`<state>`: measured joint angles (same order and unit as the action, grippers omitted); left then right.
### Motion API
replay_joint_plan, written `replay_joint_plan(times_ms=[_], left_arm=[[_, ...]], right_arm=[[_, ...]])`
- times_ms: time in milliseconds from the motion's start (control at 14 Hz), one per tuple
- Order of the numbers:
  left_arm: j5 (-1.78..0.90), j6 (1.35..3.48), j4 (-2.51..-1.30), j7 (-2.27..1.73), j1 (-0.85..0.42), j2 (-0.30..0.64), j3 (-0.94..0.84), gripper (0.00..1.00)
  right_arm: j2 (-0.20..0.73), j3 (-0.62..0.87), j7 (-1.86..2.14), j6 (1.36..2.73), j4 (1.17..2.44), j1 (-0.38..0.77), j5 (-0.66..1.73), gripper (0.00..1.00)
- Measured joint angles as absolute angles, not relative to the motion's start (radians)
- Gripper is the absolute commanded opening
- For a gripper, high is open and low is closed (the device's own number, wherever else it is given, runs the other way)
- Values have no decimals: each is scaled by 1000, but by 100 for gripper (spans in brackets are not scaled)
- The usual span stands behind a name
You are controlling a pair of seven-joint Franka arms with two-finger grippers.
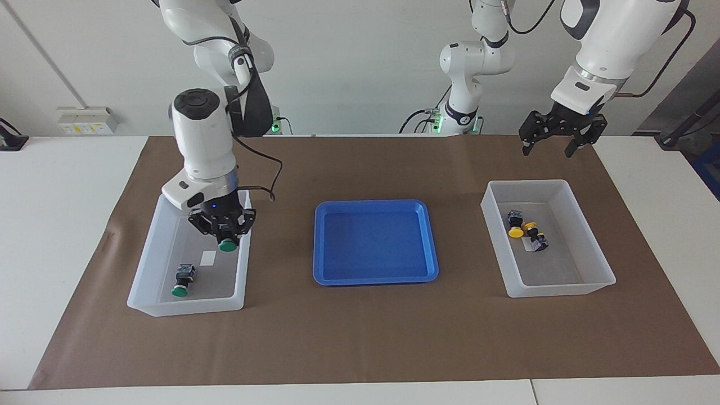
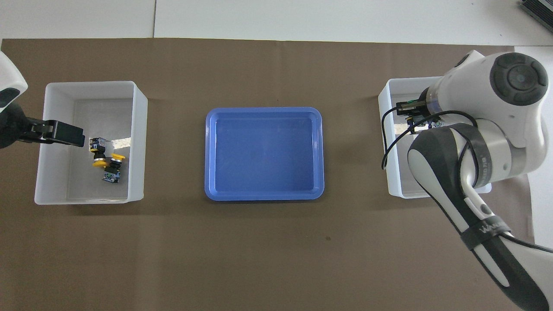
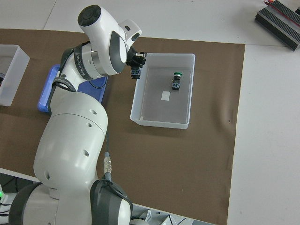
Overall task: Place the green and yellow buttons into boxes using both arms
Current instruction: 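Lower the green button into the right box and open the right gripper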
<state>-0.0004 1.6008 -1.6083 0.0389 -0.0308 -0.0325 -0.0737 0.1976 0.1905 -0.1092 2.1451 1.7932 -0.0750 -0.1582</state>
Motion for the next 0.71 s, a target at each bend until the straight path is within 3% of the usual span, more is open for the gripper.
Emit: replay_joint_plan(times_ms=[286, 714], left_arm=[[0, 1594, -1609, 39, -31, -33, -73, 100], [-1, 1593, -1609, 39, -31, -33, -73, 100]], right_arm=[[214, 190, -28, 2224, 1846, -142, -137, 0], [351, 189, 16, 2427, 1858, -175, -138, 0]])
